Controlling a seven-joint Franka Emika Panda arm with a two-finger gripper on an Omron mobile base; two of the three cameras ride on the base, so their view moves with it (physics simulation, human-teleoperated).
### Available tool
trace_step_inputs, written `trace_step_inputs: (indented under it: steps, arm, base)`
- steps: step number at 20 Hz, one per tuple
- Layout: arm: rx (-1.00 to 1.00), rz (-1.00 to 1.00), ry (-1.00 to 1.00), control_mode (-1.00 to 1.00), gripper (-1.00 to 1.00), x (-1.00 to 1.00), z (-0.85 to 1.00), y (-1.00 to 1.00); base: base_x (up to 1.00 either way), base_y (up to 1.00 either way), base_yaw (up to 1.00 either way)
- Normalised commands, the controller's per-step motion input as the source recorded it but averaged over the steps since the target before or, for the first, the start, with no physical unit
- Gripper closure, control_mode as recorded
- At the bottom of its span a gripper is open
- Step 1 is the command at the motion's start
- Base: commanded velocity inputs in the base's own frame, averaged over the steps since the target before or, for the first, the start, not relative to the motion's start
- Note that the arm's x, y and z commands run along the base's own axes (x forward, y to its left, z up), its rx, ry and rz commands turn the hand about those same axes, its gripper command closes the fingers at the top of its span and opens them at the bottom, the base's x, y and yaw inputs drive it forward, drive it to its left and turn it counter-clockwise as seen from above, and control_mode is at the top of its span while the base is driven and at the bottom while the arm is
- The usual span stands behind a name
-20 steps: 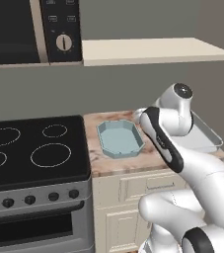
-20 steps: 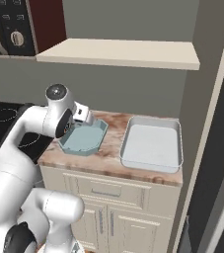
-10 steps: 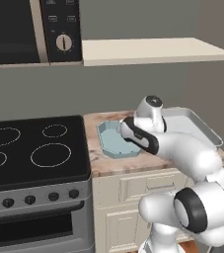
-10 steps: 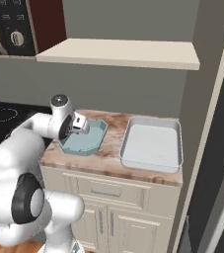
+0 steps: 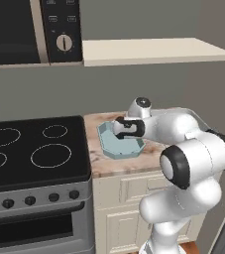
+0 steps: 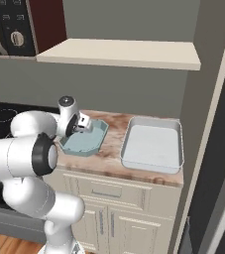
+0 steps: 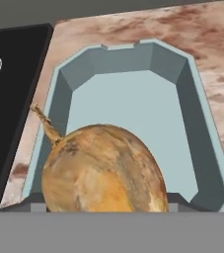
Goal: Place one onion and one chicken drumstick in each tupperware on the nearby counter, to pack two identical lunches.
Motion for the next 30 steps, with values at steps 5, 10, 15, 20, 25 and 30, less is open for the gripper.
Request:
trace_step_inputs:
  steps: [5,10,15,20,25,30]
  arm:
    - [0.00,0.00,0.00,-1.00,1.00,0.68,-0.27,0.00]
    - [0.00,0.00,0.00,-1.00,1.00,0.56,-0.32,0.00]
    - [0.00,0.00,0.00,-1.00,1.00,0.49,-0.37,0.00]
    - [0.00,0.00,0.03,-1.00,-1.00,0.47,-0.26,0.00]
    - [0.00,0.00,0.01,-1.00,-1.00,0.10,-0.02,0.00]
    - [0.00,0.00,-0.03,-1.00,-1.00,-0.43,0.18,0.00]
  base:
    - [0.00,0.00,0.00]
    - [0.00,0.00,0.00]
    - [0.00,0.00,0.00]
    - [0.00,0.00,0.00]
    - [0.00,0.00,0.00]
    - [0.00,0.00,0.00]
